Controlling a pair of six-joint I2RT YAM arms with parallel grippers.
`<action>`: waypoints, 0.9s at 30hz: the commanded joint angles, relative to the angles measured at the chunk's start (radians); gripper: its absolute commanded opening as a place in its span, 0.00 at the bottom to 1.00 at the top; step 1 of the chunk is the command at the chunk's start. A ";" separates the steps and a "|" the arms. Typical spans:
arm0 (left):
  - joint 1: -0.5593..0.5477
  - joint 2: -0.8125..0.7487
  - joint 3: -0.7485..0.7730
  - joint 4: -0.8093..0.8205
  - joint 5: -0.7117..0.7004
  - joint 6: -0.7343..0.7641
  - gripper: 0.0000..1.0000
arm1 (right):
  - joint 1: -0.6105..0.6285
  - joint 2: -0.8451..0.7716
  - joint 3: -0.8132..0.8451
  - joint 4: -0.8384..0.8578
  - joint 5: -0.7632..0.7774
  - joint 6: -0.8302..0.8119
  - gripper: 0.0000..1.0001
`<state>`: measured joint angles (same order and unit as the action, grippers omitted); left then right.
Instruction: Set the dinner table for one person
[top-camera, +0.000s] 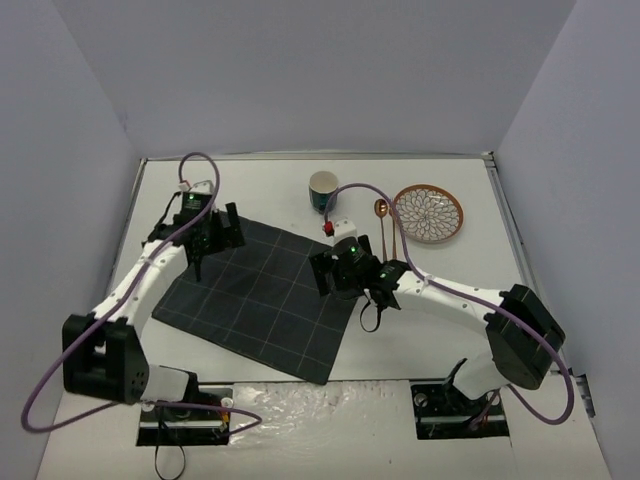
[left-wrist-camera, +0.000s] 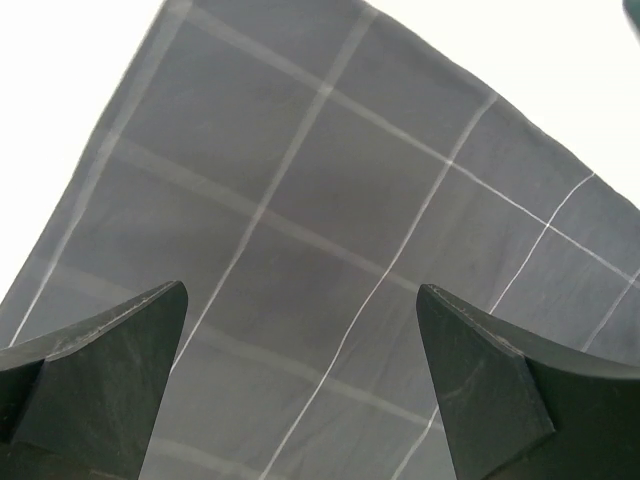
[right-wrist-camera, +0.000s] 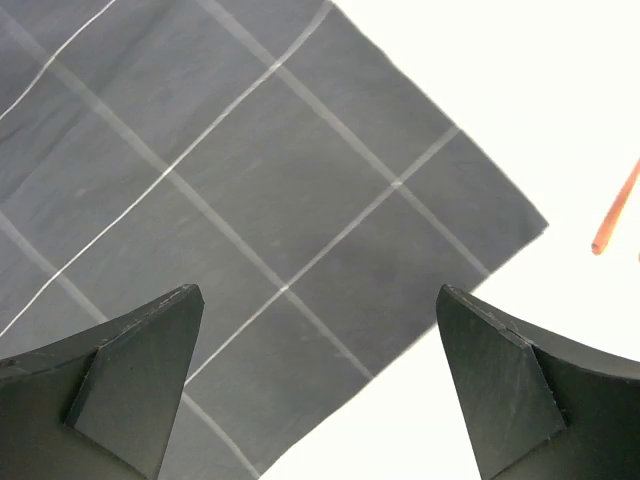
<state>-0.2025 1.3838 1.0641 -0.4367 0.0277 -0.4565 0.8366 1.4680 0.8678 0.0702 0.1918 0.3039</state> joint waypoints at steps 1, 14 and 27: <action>-0.056 0.154 0.097 0.118 0.026 0.051 0.97 | -0.051 -0.032 -0.002 -0.013 0.048 0.035 1.00; -0.049 0.479 0.187 0.089 -0.050 -0.144 0.97 | -0.097 0.187 0.066 0.042 -0.008 -0.006 0.95; 0.136 0.325 -0.063 0.039 -0.083 -0.220 0.96 | -0.021 0.390 0.156 0.061 -0.078 -0.032 0.93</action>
<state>-0.1391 1.7633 1.0942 -0.3173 -0.0307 -0.6380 0.7800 1.7967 0.9754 0.1247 0.1385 0.2871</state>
